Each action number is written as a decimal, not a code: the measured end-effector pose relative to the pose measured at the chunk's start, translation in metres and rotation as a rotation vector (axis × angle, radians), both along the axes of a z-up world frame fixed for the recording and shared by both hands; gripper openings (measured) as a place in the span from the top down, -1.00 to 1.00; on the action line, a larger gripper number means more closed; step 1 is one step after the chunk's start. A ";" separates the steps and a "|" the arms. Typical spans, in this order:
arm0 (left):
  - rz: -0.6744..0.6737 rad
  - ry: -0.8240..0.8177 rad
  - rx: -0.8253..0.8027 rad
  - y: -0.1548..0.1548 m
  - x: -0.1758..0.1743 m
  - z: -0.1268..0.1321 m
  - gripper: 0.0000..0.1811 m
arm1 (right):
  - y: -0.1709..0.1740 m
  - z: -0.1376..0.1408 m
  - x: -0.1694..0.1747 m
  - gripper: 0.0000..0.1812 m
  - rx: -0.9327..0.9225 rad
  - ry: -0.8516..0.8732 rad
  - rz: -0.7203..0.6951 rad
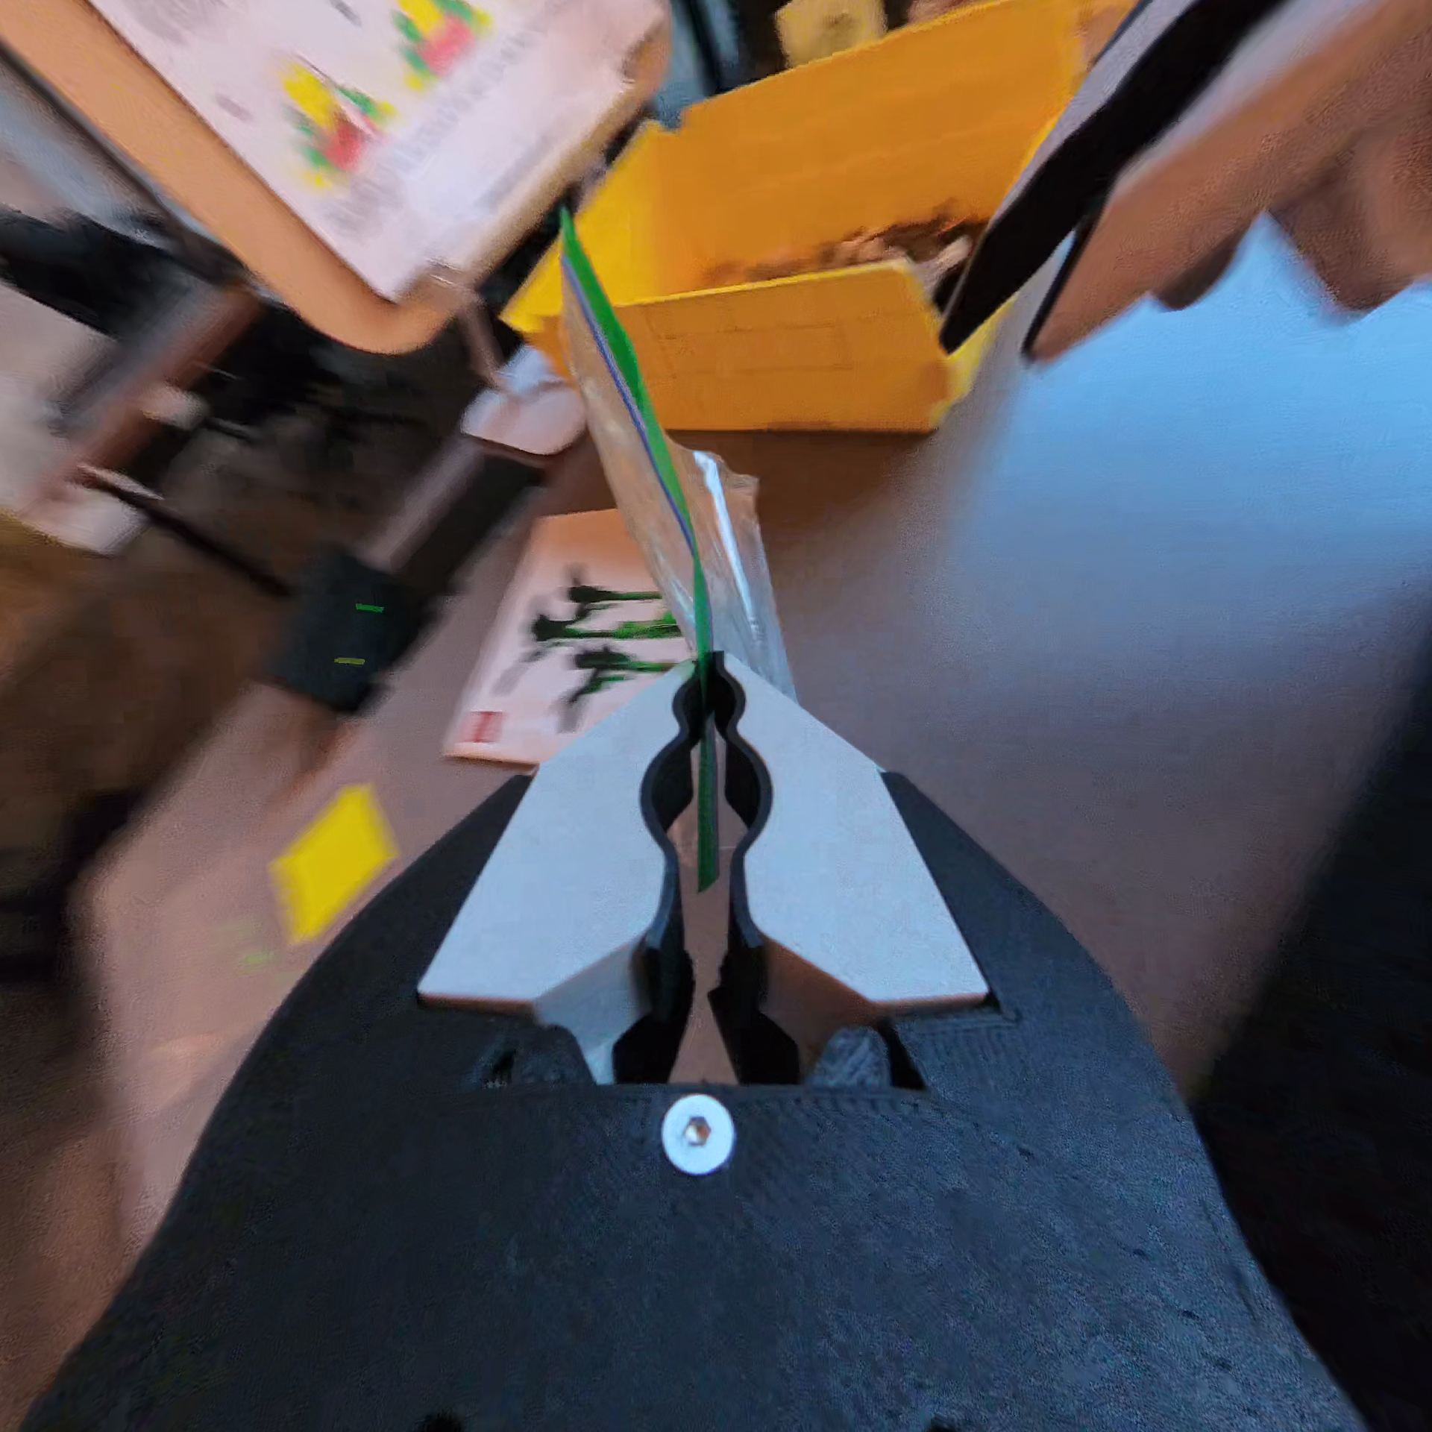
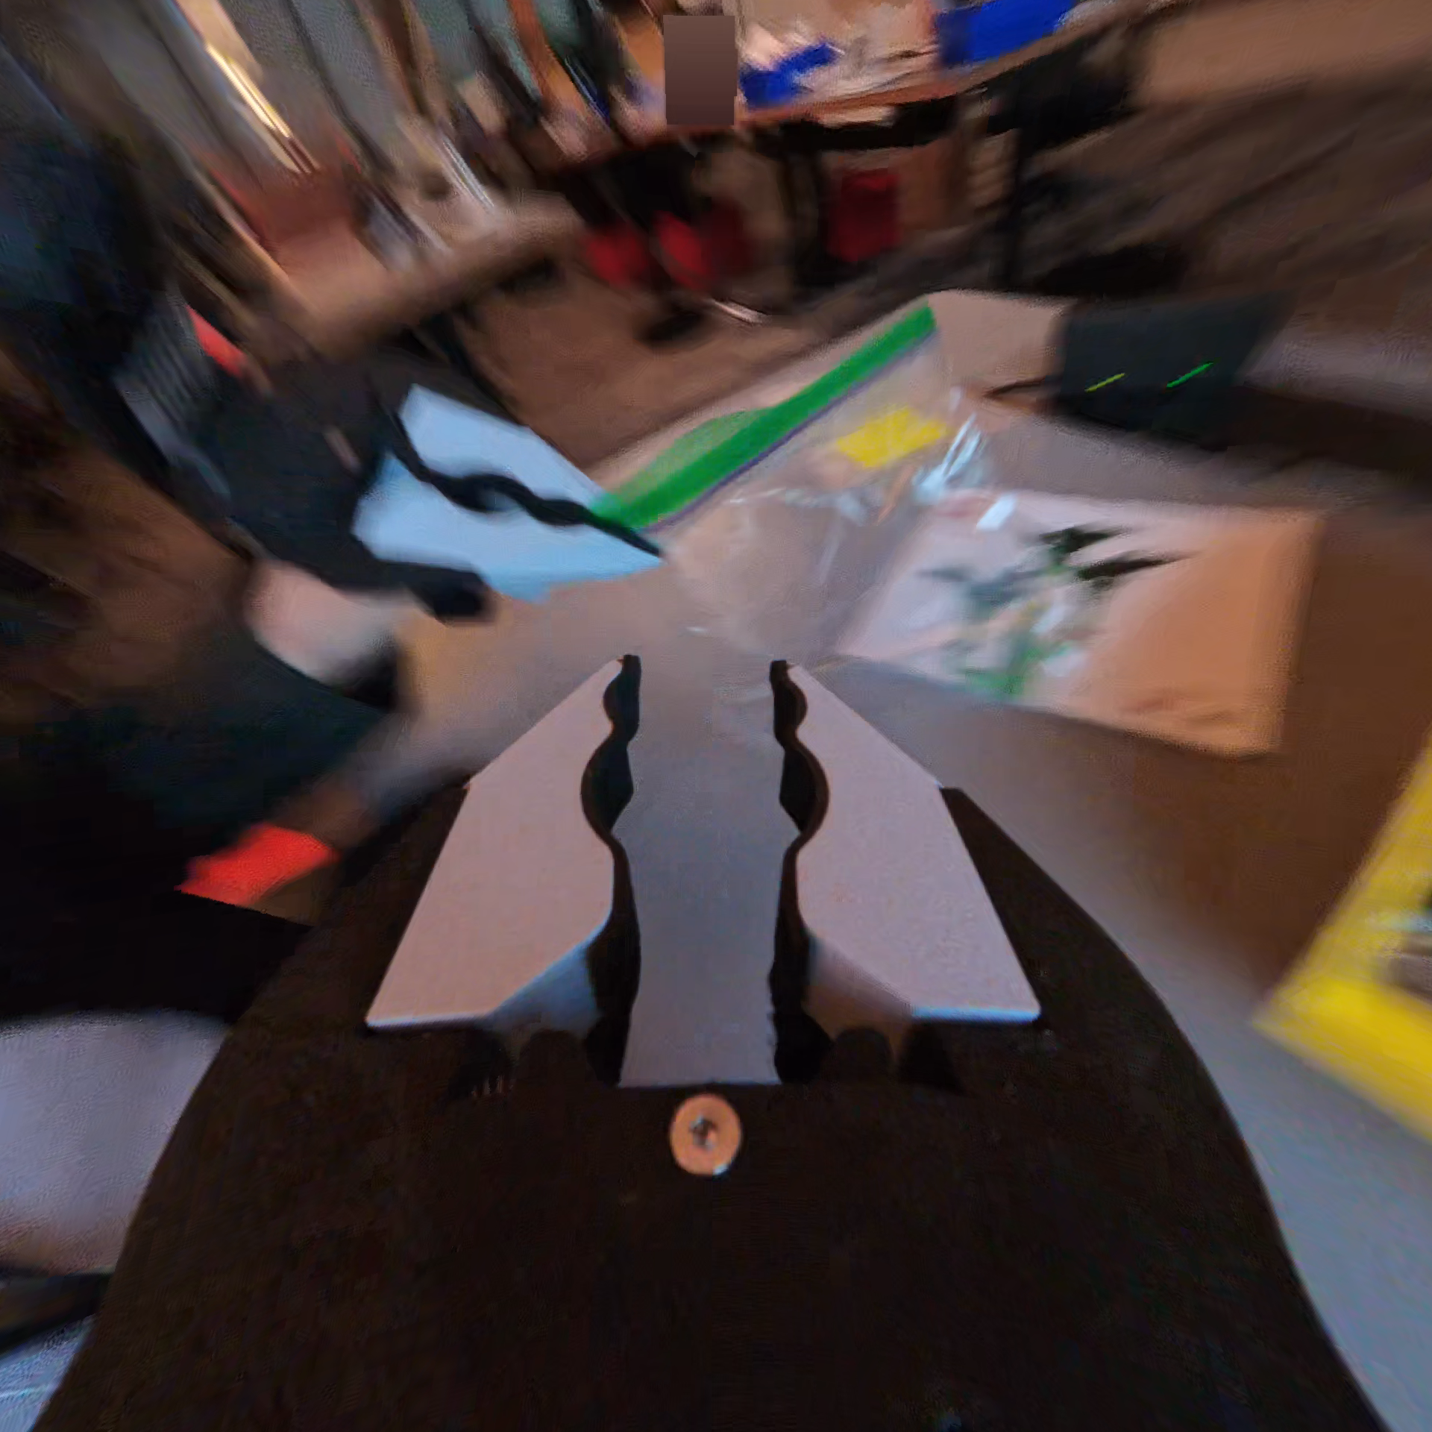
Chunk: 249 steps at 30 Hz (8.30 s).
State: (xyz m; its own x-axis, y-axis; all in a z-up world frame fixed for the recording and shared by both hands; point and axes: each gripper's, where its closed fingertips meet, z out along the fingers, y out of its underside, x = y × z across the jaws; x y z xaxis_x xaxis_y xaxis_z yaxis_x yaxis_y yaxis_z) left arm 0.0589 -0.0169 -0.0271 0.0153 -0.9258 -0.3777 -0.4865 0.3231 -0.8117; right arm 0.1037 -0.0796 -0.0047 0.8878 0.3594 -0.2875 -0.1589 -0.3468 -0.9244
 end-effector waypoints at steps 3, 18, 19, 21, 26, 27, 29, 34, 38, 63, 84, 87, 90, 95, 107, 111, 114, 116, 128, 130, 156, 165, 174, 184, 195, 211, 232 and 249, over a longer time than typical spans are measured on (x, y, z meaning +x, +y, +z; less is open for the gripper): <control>0.082 0.010 0.394 0.005 -0.005 0.000 1.00 | 0.009 -0.003 -0.012 0.59 -0.081 0.522 0.071; 0.011 0.140 0.747 -0.018 0.013 -0.038 1.00 | 0.024 -0.044 -0.002 0.88 -0.191 0.819 0.050; 0.010 0.141 0.754 -0.019 0.013 -0.039 1.00 | 0.023 -0.044 -0.002 0.90 -0.192 0.821 0.050; 0.012 0.136 0.776 -0.019 0.014 -0.038 1.00 | 0.022 -0.044 -0.002 0.91 -0.196 0.850 0.059; 0.018 0.132 0.848 -0.020 0.013 -0.036 1.00 | 0.019 -0.041 -0.004 0.84 -0.207 0.978 0.092; 0.018 0.131 0.857 -0.020 0.013 -0.036 1.00 | 0.019 -0.041 -0.004 0.84 -0.207 0.995 0.091; 0.019 0.130 0.880 -0.020 0.012 -0.035 1.00 | 0.019 -0.039 -0.003 0.84 -0.205 1.033 0.094; 0.026 0.138 0.892 -0.019 0.011 -0.036 1.00 | 0.018 -0.045 -0.005 0.99 -0.216 0.969 0.088; 0.023 0.132 0.850 -0.020 0.009 -0.036 1.00 | 0.016 -0.043 -0.008 1.00 -0.198 0.923 0.090; -0.372 -0.114 -0.318 -0.069 0.008 0.006 0.70 | 0.000 -0.011 -0.043 1.00 0.002 0.539 0.243; -0.418 -0.076 -0.438 -0.075 0.000 -0.003 1.00 | -0.008 -0.020 -0.043 1.00 -0.042 0.458 0.283; -0.409 -0.063 -0.449 -0.074 0.000 -0.007 1.00 | -0.009 -0.023 -0.044 1.00 -0.059 0.456 0.289; -0.384 -0.054 -0.443 -0.070 0.001 -0.010 1.00 | -0.010 -0.026 -0.044 1.00 -0.077 0.465 0.288; -0.368 -0.028 -0.467 -0.070 0.001 -0.013 1.00 | -0.005 -0.034 -0.038 1.00 -0.119 0.479 0.236; -0.351 -0.032 -0.501 -0.077 0.007 -0.015 1.00 | 0.000 -0.049 -0.037 1.00 -0.213 0.609 0.186; -0.359 -0.036 -0.500 -0.081 0.007 -0.017 1.00 | 0.000 -0.047 -0.039 1.00 -0.195 0.563 0.182; -0.352 -0.042 -0.457 -0.085 0.009 -0.018 0.75 | 0.002 -0.047 -0.037 1.00 -0.172 0.494 0.146; -0.308 -0.046 -0.397 -0.079 0.011 -0.019 0.60 | 0.001 -0.042 -0.037 1.00 -0.151 0.489 0.150; -0.299 -0.014 -0.311 -0.082 0.010 -0.025 0.86 | -0.004 -0.043 -0.042 1.00 -0.132 0.315 0.157; -0.310 -0.016 -0.340 -0.084 0.009 -0.025 0.86 | -0.005 -0.043 -0.043 1.00 -0.132 0.297 0.165; -0.153 0.042 -0.480 -0.058 0.012 -0.050 1.00 | 0.003 -0.073 -0.030 1.00 -0.238 0.207 0.072; -0.138 0.043 -0.492 -0.060 0.015 -0.056 1.00 | 0.005 -0.080 -0.024 1.00 -0.215 0.180 0.029; -0.232 0.002 -0.542 -0.077 0.014 -0.043 1.00 | 0.001 -0.063 -0.032 1.00 -0.186 0.434 0.134; -0.210 -0.088 -0.567 -0.071 0.013 -0.028 0.78 | 0.000 -0.062 -0.037 1.00 -0.133 0.004 0.050; -0.188 -0.085 -0.719 -0.070 0.011 -0.027 0.95 | 0.000 -0.060 -0.043 1.00 -0.064 -0.260 0.028; -0.174 -0.034 -0.787 -0.070 0.010 -0.041 1.00 | -0.001 -0.067 -0.042 1.00 -0.014 -0.341 0.054; 0.279 -0.148 -0.558 0.023 -0.001 -0.055 1.00 | 0.022 -0.062 0.037 1.00 0.012 -0.130 -0.424; 0.262 -0.036 -0.367 -0.003 -0.012 -0.035 1.00 | 0.004 -0.023 -0.006 0.58 0.125 -0.380 -0.379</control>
